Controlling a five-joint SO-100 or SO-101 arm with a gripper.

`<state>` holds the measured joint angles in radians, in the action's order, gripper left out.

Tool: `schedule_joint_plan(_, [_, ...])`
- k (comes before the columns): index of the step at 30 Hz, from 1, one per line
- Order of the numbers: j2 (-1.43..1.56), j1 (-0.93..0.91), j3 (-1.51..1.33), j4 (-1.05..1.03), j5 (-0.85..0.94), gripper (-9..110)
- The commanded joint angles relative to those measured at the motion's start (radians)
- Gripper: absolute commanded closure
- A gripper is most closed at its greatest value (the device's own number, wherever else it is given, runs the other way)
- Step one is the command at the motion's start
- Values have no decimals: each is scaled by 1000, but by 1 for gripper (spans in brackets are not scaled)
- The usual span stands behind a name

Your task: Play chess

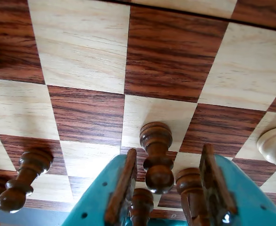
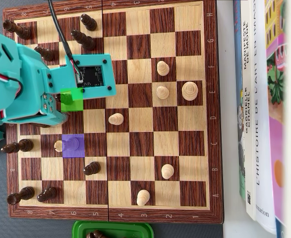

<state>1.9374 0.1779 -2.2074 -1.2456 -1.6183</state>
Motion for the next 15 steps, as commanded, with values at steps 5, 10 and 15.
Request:
schedule_joint_plan(5, [9,-9,12,9,-6,83])
schedule_joint_plan(10, [11,-9,12,9,-6,88])
schedule_joint_plan(15, [11,-11,12,9,-6,88])
